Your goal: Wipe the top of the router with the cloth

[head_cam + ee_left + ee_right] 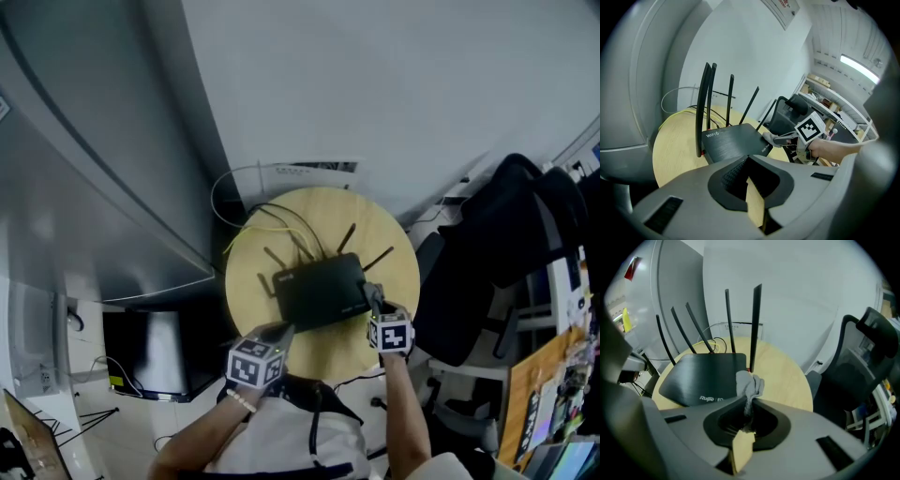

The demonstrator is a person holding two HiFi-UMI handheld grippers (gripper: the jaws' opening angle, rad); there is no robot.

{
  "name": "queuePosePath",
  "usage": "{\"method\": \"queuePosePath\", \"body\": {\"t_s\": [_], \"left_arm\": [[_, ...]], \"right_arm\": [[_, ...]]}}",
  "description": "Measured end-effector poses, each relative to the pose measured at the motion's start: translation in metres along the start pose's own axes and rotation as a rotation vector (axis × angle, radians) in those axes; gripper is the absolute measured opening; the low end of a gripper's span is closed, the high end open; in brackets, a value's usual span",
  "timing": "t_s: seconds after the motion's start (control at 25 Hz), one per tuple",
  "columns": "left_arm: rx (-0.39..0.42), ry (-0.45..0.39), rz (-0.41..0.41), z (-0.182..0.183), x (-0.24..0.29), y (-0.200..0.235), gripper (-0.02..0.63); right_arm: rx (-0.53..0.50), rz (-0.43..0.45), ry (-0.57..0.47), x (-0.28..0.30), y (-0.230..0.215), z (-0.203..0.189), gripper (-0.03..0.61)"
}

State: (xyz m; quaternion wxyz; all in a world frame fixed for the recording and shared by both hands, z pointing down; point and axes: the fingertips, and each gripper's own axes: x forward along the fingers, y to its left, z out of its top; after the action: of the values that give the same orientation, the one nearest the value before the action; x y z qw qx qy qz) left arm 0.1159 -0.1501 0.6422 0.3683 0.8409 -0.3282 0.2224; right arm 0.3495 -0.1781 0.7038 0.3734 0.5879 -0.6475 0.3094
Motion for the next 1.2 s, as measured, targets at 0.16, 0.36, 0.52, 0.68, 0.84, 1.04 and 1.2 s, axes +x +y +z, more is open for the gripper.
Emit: {"method": "queuePosePath", "body": {"t_s": [0.16, 0.36, 0.52, 0.68, 0.84, 1.04, 1.2], "left_arm": [[-0.005, 0.01, 0.011, -0.005, -0.003, 0.004, -0.003], [-0.012, 0.004, 0.029, -0.01, -0.009, 0.009, -0.003], [-0.01, 0.01, 0.052, -0.017, -0.016, 0.015, -0.002], [-0.02, 0.007, 0.066, -0.023, -0.022, 0.021, -0.003], [-0.023, 0.007, 0.076, -0.029, -0.03, 0.025, -0.002], [-0.025, 0.013, 0.079, -0.036, -0.038, 0.027, -0.002], [-0.027, 0.018, 0.076, -0.039, -0.043, 0.027, -0.003]], "right_arm": [[-0.014, 0.031, 0.013, 0.001, 0.018, -0.013, 0.032], [-0.066, 0.065, 0.026, -0.001, 0.051, -0.021, 0.032], [-0.106, 0.113, 0.025, -0.005, 0.089, -0.023, 0.032], [-0.14, 0.162, 0.032, -0.008, 0.128, -0.028, 0.032], [-0.184, 0.216, 0.033, -0.011, 0.167, -0.029, 0.032], [-0.233, 0.273, 0.044, -0.013, 0.209, -0.03, 0.032], [-0.273, 0.305, 0.045, -0.014, 0.233, -0.03, 0.032]]}}
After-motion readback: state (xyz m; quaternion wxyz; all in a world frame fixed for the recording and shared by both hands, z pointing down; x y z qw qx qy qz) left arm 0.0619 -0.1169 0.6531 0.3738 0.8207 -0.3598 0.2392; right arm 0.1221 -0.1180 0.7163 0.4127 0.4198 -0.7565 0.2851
